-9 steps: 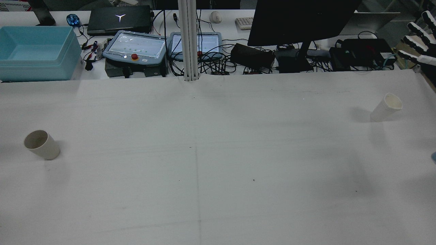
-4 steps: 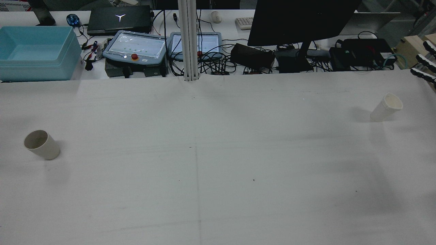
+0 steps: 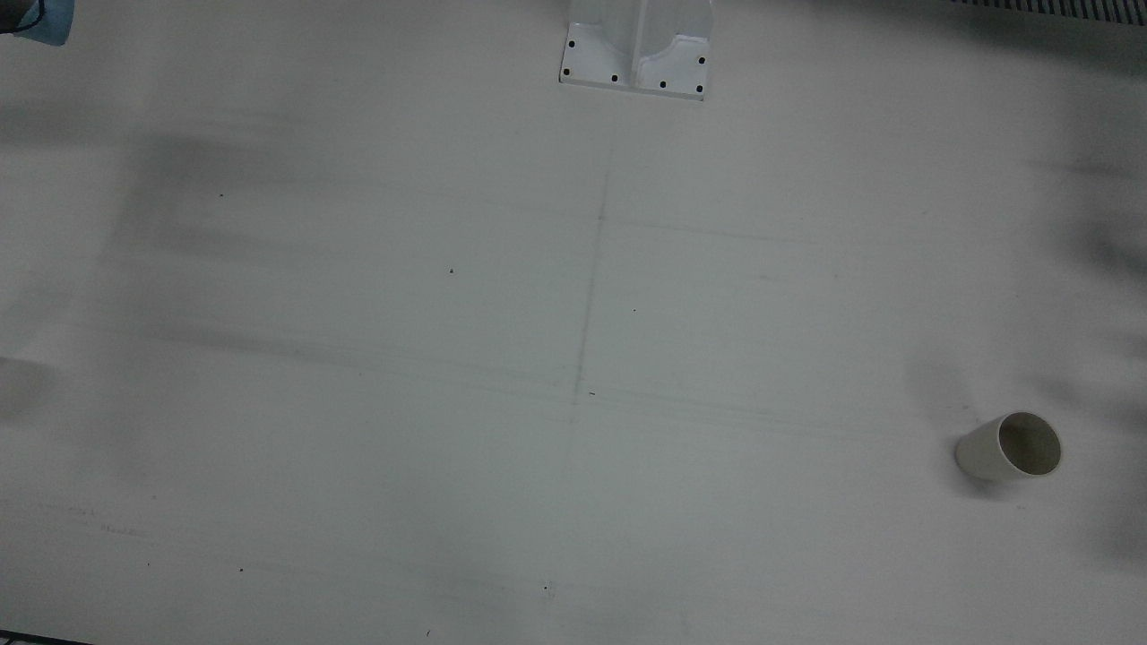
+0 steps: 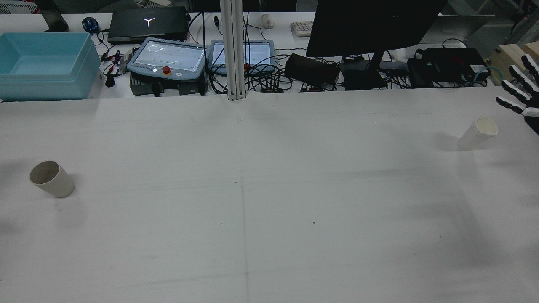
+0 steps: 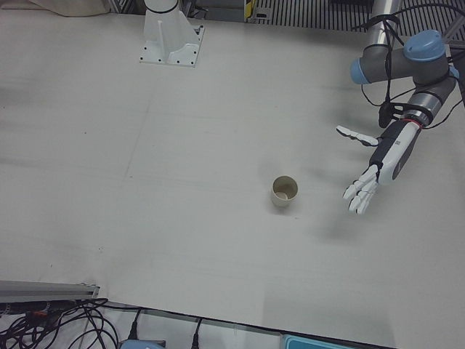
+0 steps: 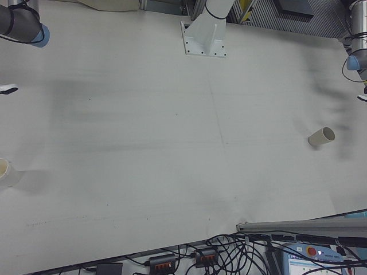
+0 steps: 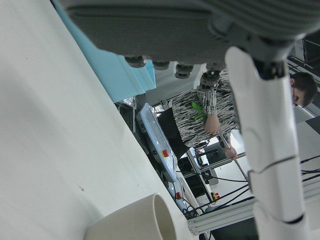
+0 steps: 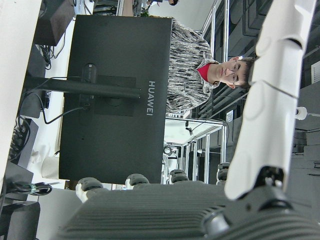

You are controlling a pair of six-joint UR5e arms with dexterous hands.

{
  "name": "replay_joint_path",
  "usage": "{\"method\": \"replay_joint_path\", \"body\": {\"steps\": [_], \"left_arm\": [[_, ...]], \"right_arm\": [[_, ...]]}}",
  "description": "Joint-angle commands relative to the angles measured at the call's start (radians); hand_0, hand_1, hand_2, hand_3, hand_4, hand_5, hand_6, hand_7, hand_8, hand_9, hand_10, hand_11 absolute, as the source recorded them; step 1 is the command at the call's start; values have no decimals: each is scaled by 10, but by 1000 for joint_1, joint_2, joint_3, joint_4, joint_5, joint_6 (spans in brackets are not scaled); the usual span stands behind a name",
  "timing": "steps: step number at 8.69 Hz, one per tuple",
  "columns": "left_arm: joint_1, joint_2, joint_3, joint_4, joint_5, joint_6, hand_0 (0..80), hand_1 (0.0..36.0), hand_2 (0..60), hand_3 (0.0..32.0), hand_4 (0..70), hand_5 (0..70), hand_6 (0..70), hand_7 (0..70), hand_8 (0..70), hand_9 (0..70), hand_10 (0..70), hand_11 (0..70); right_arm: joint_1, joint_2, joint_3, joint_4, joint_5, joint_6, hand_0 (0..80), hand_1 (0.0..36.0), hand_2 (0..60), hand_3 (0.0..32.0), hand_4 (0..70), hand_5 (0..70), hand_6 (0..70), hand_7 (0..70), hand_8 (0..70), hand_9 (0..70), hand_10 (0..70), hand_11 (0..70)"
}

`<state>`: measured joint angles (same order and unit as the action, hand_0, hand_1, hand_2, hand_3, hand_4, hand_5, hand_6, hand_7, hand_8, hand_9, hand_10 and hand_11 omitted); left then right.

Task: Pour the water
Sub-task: 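Move the left hand down toward the beige cup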

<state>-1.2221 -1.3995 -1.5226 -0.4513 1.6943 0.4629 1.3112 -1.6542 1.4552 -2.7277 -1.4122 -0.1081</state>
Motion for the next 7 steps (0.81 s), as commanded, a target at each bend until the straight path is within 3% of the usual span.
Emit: {"method": "replay_joint_path", "body": {"steps": [1,3,6,7], "left_arm": [[148,-28,134,-109,-126,51,546,123,0,0,175,0,13,41,0,0,0,2],[212,-75,163,-103,-169,54,533,110,0,0,165,0,10,41,0,0,0,0],[297,-113,165,-63,-246,54,594,163,0,0,168,0,15,46,0,0,0,0],[314,-125,170,-56,-264,54,592,163,0,0,166,0,14,47,0,0,0,0]], "right_arm": [[-15,-4,1,0,-2,-2,566,223,1,270,0,55,0,24,0,0,0,0],[-17,-18,1,0,-1,-2,565,221,0,266,0,54,0,14,0,0,0,0],[-10,-22,2,6,-1,2,566,223,0,254,0,53,0,0,0,0,0,0],[-10,-22,4,6,-1,4,566,223,0,254,0,53,0,0,0,0,0,0]]}}
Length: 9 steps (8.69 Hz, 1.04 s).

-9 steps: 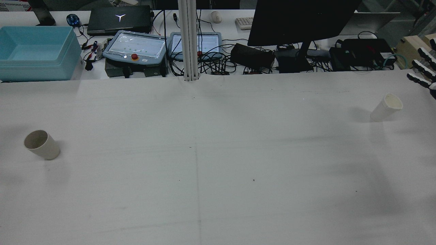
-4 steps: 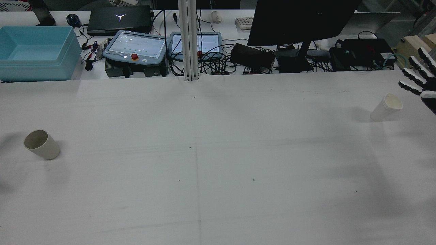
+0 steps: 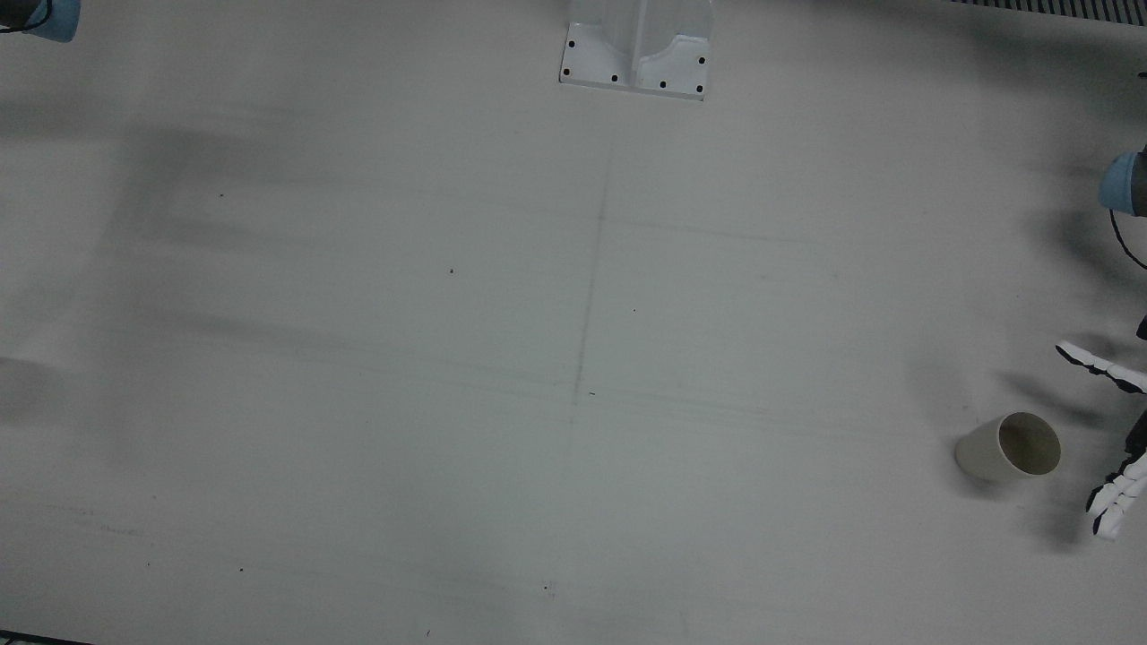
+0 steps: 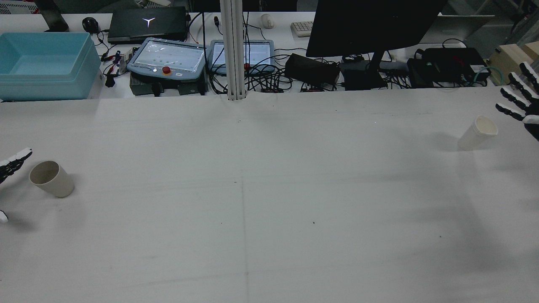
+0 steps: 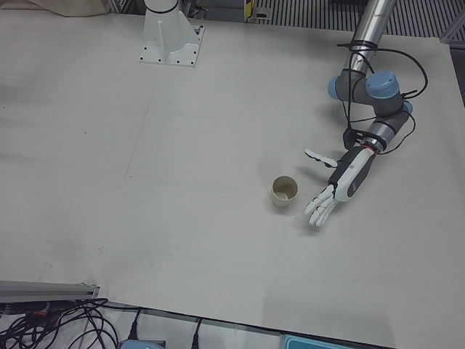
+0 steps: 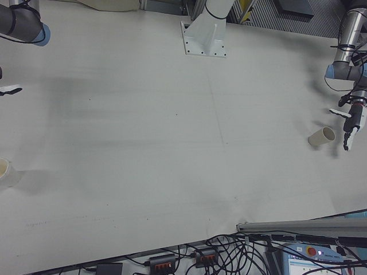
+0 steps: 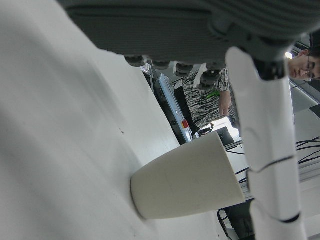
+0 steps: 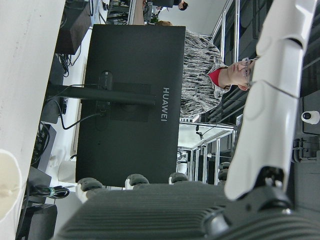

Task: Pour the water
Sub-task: 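Close the left hand fingers around the beige cup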

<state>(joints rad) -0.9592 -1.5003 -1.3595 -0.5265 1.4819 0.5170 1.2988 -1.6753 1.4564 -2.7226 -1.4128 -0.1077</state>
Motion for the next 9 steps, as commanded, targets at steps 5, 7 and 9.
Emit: {"method": "replay_joint_path", "body": {"steps": [5,7,9], "left_arm": [[51,-104,46,51,-55,-8,616,179,0,0,173,0,21,54,0,0,0,0],[51,-126,48,69,-55,-6,625,182,0,0,171,0,22,56,0,0,0,1],[53,-135,48,79,-57,-3,634,187,0,0,174,0,25,59,0,0,0,6]], "right_arm": [[7,-1,2,1,0,6,565,225,0,244,0,52,0,0,0,0,0,0],[8,-3,1,1,0,6,566,224,0,250,0,52,0,0,0,0,0,0],[8,-3,-2,1,0,6,560,221,0,244,0,50,0,0,0,0,0,0]]}}
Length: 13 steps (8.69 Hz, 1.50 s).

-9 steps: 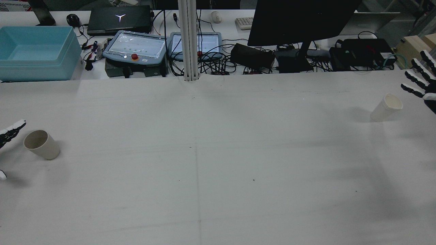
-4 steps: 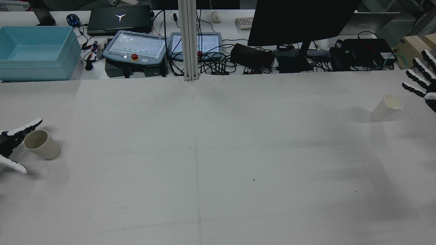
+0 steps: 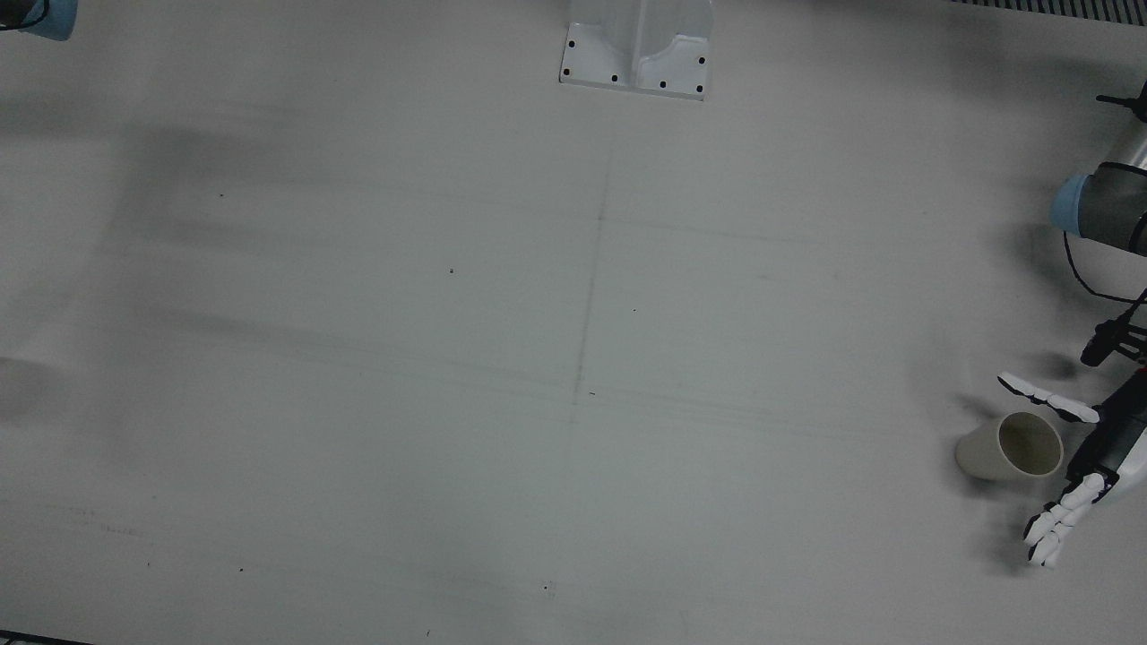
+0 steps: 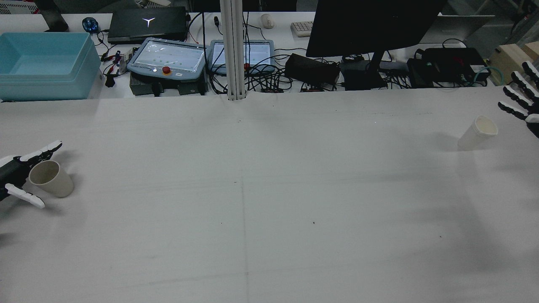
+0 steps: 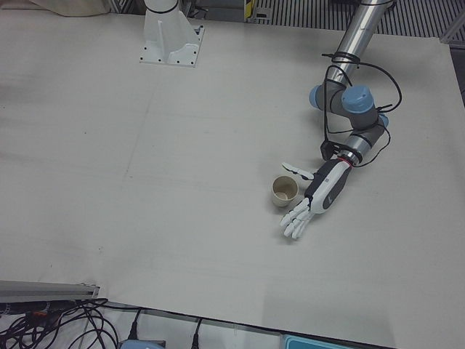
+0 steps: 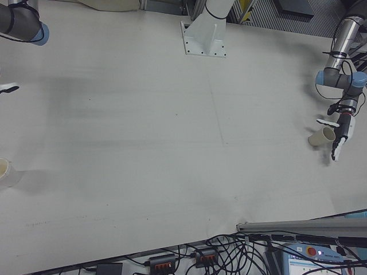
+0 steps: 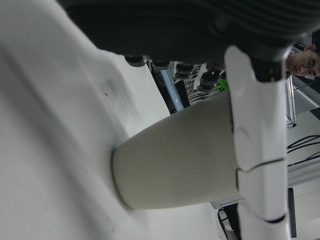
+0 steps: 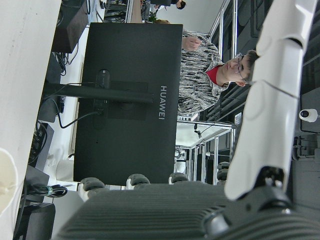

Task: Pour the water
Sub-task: 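Close the left hand fingers around the beige cup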

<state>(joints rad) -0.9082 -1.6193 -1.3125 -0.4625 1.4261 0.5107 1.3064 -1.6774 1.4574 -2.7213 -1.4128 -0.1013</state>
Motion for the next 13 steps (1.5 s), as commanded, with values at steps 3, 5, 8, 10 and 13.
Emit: {"method": "replay_joint_path", "body": {"steps": [3,5,8,10,13], "left_arm": [[26,-33,3,30,-1,5,652,193,0,0,177,0,25,60,0,0,0,9],[43,-50,3,42,-3,5,646,190,0,0,183,0,26,61,0,0,0,9],[43,-51,-10,56,-50,-40,795,222,0,0,222,700,37,56,3,0,2,31],[43,-51,-10,80,-62,-64,800,237,0,0,281,700,50,70,8,0,13,46],[43,-53,-10,94,-78,-96,747,161,0,0,613,700,98,155,22,20,43,77]], "right_arm": [[-1,-2,-12,0,0,-1,558,220,0,238,0,49,0,0,0,0,0,0],[-1,-16,-14,0,2,-3,553,217,2,236,0,49,0,0,0,0,0,0],[4,-16,-17,0,2,-3,549,214,0,222,0,47,0,0,0,0,0,0],[8,-16,-17,0,0,-3,548,214,0,222,0,46,0,0,0,0,0,0],[17,-16,-19,0,0,-3,546,213,5,226,0,46,0,0,0,0,0,0]]}}
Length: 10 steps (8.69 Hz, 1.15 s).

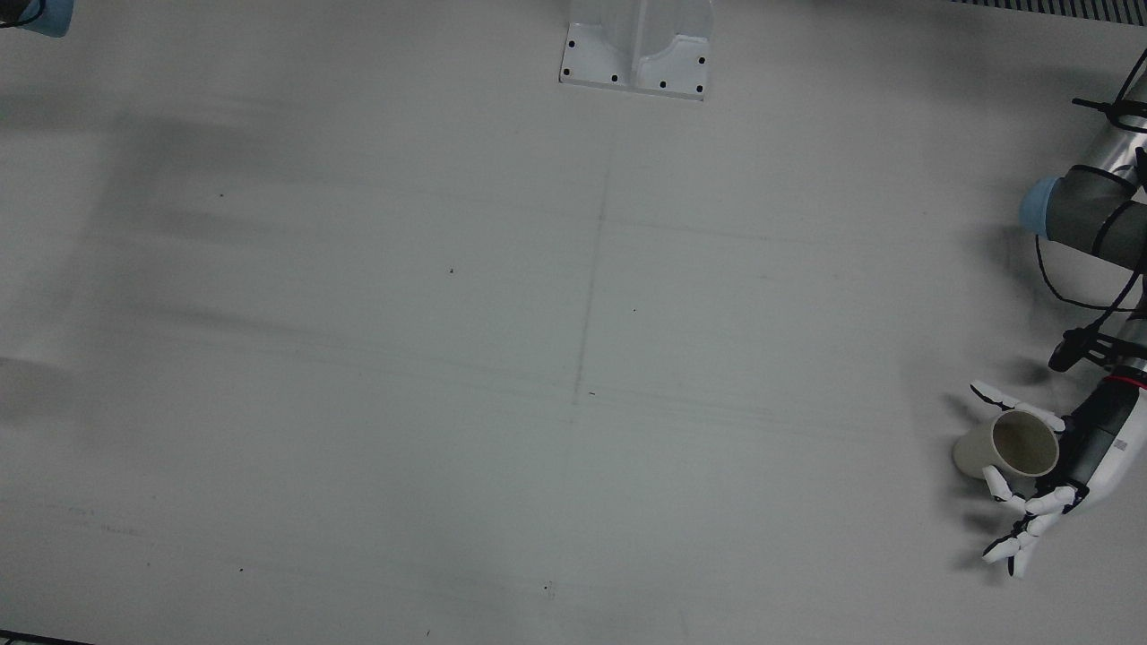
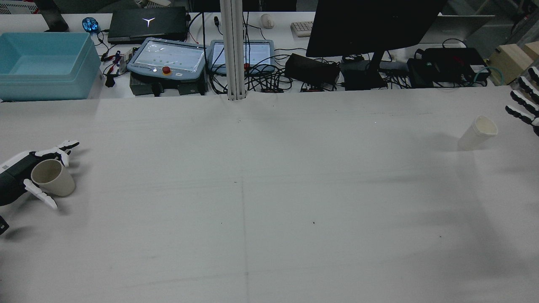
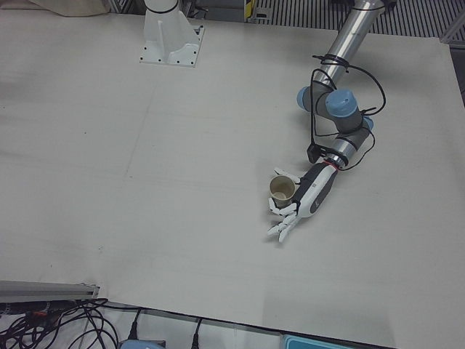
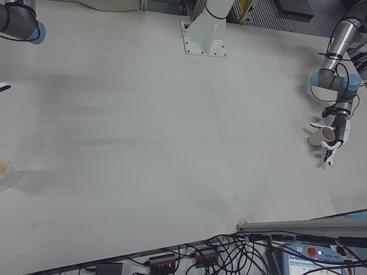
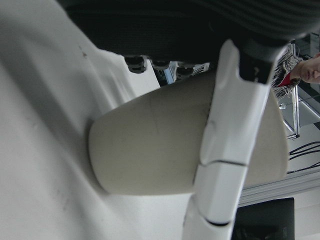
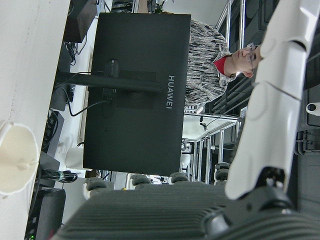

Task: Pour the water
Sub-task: 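Close the left hand fingers around the beige cup, then move the right hand toward the white paper cup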

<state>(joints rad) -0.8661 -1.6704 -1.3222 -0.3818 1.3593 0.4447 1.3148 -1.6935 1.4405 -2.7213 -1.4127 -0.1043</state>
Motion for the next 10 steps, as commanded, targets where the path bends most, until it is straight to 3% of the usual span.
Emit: {"method": "replay_joint_path", "body": {"steps": [1,2,3,4,5,6,7,8,10], "left_arm": [[1,-2,0,18,-23,-46,795,182,0,0,680,700,112,171,30,29,51,90],[1,-2,0,20,-29,-58,800,295,0,0,700,700,125,184,43,42,66,122],[1,-2,0,23,-29,-64,800,360,208,0,700,700,136,199,54,52,78,149],[1,-2,0,29,-29,-78,800,360,491,0,700,700,134,203,52,50,79,148],[2,-3,-3,38,-29,-93,800,360,600,0,700,700,136,207,54,51,80,153],[1,-3,-14,46,-29,-96,800,360,600,0,700,700,138,212,55,51,79,151],[2,-3,-25,70,-28,-118,800,360,600,0,700,700,138,213,56,52,79,152],[2,-2,-29,83,-28,-139,800,360,600,0,700,700,139,216,58,55,79,152],[1,1,-52,115,-28,-167,800,360,600,0,700,700,133,208,55,51,77,149]], "right_arm": [[36,1,4,0,0,0,546,214,7,228,0,46,0,0,0,0,0,0],[78,5,12,2,-5,-2,548,215,4,232,0,47,0,0,0,0,0,0],[89,-6,-1,43,-12,-6,550,217,4,234,0,47,0,0,0,0,0,0],[89,-41,-47,134,-9,-15,569,236,23,234,0,55,0,0,0,0,0,0],[63,-41,-215,304,1,-17,589,260,52,228,0,64,0,0,0,0,0,0],[-25,-25,-414,462,59,-21,598,271,74,220,0,69,0,0,0,0,0,0],[-105,26,-595,548,107,-21,616,284,106,200,0,74,0,19,0,0,0,0],[-135,76,-692,601,119,-21,623,289,119,150,13,76,13,45,0,0,0,0],[-120,84,-703,604,120,-23,636,296,98,126,0,79,6,28,0,0,0,0]]}}
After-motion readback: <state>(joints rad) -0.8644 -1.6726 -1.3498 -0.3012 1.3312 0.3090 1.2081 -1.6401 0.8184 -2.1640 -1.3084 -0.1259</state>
